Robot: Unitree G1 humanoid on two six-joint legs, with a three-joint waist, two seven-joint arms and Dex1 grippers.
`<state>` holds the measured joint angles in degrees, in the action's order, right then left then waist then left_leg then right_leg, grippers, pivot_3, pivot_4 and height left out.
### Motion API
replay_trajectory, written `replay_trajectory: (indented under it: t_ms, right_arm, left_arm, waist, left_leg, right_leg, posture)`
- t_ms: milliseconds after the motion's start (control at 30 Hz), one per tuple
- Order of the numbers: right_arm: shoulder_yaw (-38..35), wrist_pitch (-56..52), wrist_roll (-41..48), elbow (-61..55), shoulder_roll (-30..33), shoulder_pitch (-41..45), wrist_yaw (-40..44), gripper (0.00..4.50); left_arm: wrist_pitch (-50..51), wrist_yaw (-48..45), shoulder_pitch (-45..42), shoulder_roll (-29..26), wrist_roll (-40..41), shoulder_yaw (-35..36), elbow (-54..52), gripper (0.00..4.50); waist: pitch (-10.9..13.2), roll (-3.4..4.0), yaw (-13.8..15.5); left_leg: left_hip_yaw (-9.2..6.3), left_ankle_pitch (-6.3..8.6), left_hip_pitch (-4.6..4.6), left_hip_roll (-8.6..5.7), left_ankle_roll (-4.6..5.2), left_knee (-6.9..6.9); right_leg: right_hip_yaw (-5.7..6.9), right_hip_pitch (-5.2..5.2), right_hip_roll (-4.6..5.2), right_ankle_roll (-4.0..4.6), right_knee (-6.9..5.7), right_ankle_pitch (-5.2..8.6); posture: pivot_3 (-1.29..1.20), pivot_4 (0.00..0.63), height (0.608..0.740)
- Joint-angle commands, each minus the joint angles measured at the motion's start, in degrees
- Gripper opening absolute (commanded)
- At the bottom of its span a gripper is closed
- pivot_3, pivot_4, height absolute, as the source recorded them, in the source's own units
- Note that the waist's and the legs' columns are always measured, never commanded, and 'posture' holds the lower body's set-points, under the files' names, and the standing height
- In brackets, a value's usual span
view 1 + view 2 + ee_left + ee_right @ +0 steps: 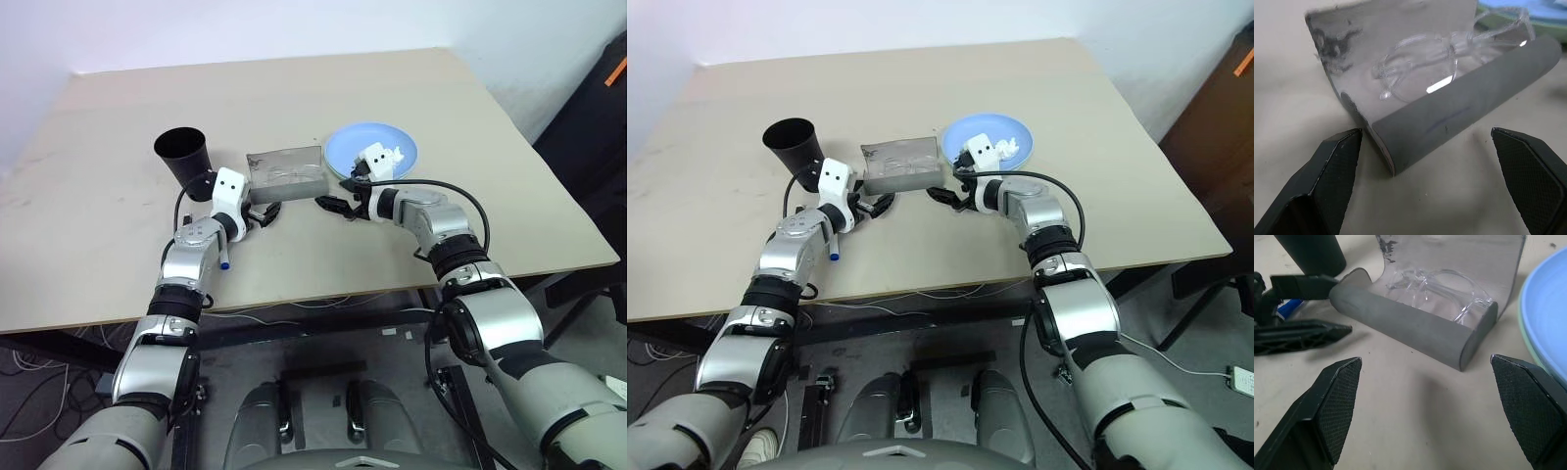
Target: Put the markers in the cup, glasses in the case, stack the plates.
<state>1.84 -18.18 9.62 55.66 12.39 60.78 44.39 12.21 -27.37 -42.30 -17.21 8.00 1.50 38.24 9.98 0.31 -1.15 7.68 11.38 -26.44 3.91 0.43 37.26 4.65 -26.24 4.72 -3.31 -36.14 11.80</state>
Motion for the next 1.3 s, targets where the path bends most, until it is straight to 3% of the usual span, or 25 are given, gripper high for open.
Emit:
replay_trajectory:
  t_ms: [33,367,700,1300]
  right_arm:
    - [-1.0,2.0,-0.2,1.4,-1.3,2.9,0.1,4.44]
    - [-1.9,7.6,-2.5,10.1,-3.9,7.2,-4.0,4.44]
    - [-3.0,8.3,-3.3,12.4,-2.2,8.0,-4.4,4.44]
    - [-5.5,9.7,-4.5,17.8,-6.4,9.7,-8.0,4.44]
  left_arm:
    - [1.4,0.5,-2.2,0.2,-0.2,0.5,0.6,4.44]
    - [1.9,2.7,-3.9,0.9,-0.1,1.4,2.2,4.44]
    - [3.1,3.2,-4.6,1.6,-0.1,1.1,4.1,4.44]
    - [5.4,0.2,-5.7,2.6,-0.4,-0.1,5.4,4.44]
  waist:
    - [0.0,0.00,0.0]
    - [0.0,0.00,-0.1]
    - [0.0,0.00,0.0]
    - [0.0,0.00,0.1]
  left_leg:
    - [0.00,0.00,0.00,0.00,0.00,0.00]
    - [-0.02,-0.05,0.05,0.00,-0.03,0.04]
    - [-0.03,-0.09,0.04,0.00,-0.01,0.03]
    - [-0.06,-0.14,0.11,-0.01,0.02,0.07]
  right_leg:
    - [0.00,0.01,0.00,0.00,0.00,0.00]
    - [0.00,0.05,0.00,0.00,-0.07,-0.01]
    - [0.00,0.05,0.01,0.00,-0.07,-0.02]
    - [0.01,0.18,0.02,-0.05,-0.10,-0.06]
  posture:
    - [0.00,0.150,0.740]
    - [0.00,0.150,0.740]
    - [0.00,0.150,0.740]
    - [0.00,0.150,0.740]
